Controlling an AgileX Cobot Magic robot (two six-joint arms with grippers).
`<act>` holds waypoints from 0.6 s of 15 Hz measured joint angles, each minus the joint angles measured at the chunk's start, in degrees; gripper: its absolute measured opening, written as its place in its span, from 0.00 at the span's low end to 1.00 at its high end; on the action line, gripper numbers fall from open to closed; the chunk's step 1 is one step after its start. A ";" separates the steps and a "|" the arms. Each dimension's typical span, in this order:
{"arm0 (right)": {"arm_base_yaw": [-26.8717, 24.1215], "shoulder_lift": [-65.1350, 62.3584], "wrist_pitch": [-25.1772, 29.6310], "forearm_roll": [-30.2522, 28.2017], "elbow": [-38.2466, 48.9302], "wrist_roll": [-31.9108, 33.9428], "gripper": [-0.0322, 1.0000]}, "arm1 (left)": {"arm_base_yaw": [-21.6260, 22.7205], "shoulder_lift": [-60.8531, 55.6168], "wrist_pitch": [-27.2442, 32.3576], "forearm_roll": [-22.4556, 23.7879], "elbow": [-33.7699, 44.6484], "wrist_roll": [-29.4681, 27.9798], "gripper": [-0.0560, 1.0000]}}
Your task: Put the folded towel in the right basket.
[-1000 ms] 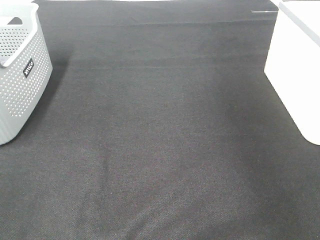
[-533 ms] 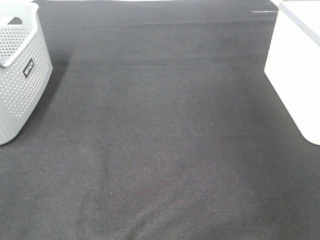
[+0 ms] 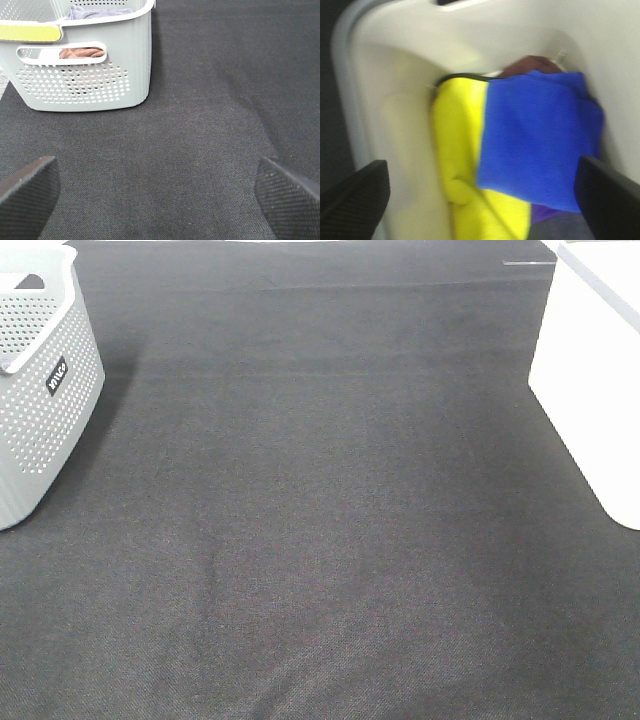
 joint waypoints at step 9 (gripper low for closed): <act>7.33 -50.13 -2.41 -0.06 57.75 1.38 0.97 | 0.00 0.00 0.00 0.00 0.00 0.00 0.99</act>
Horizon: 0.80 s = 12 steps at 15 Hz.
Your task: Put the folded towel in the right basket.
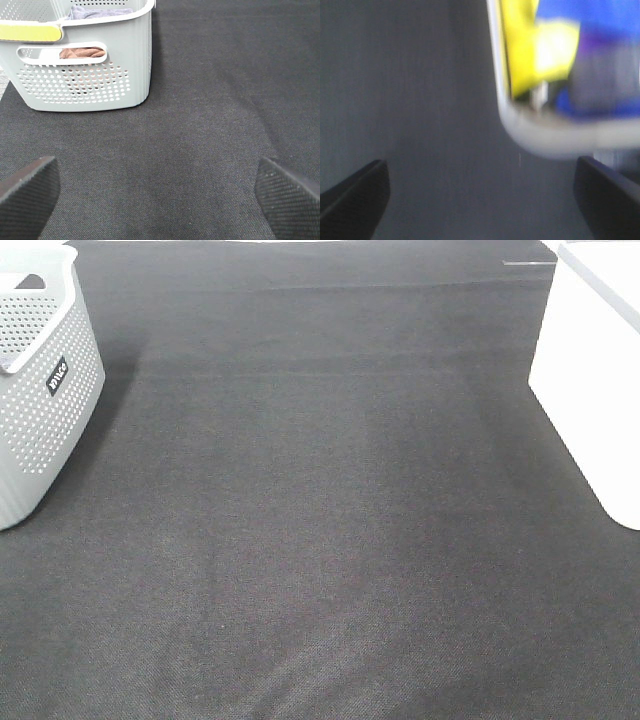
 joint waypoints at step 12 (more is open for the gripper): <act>0.00 -71.73 -6.65 -5.10 46.47 -3.61 0.97 | 0.00 0.00 0.00 0.00 0.00 0.00 0.98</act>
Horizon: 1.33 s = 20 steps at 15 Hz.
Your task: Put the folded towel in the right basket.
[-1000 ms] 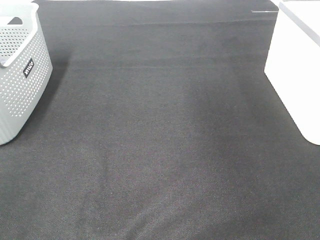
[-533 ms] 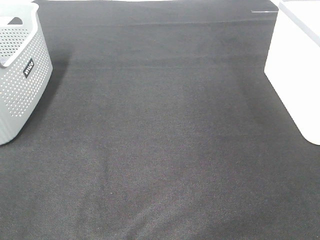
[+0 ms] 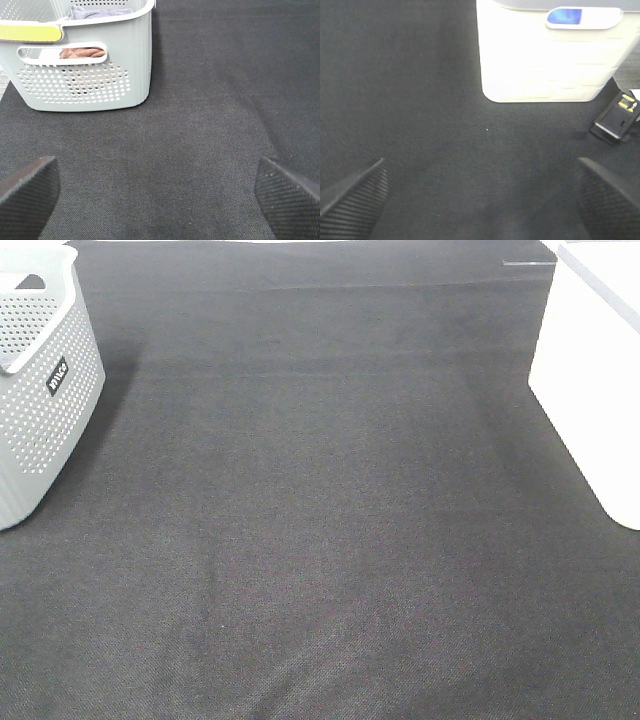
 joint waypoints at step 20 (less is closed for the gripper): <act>0.00 -0.40 2.41 1.95 2.12 2.58 0.97 | 0.00 0.00 0.00 0.00 0.00 0.00 0.98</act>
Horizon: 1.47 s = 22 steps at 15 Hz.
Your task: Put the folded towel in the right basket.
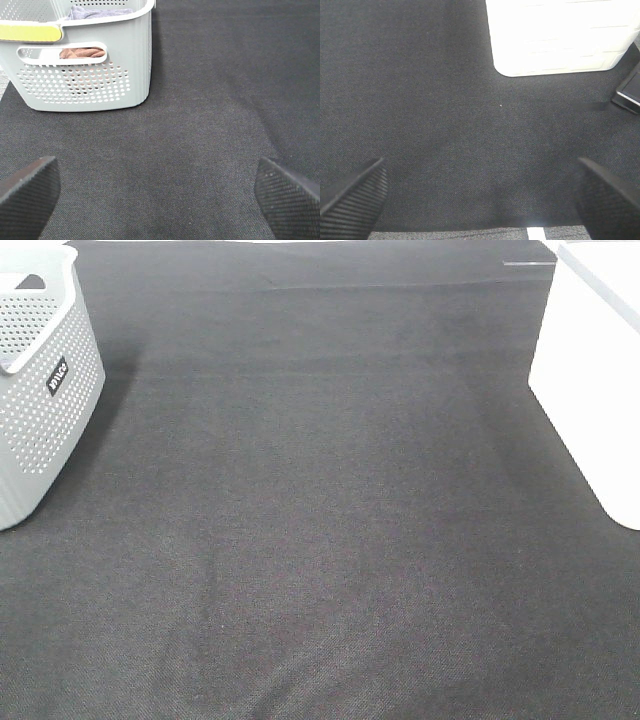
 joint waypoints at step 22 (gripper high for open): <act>0.00 0.00 0.00 0.00 0.11 0.00 0.97 | 0.00 0.00 0.00 0.00 0.00 0.00 0.98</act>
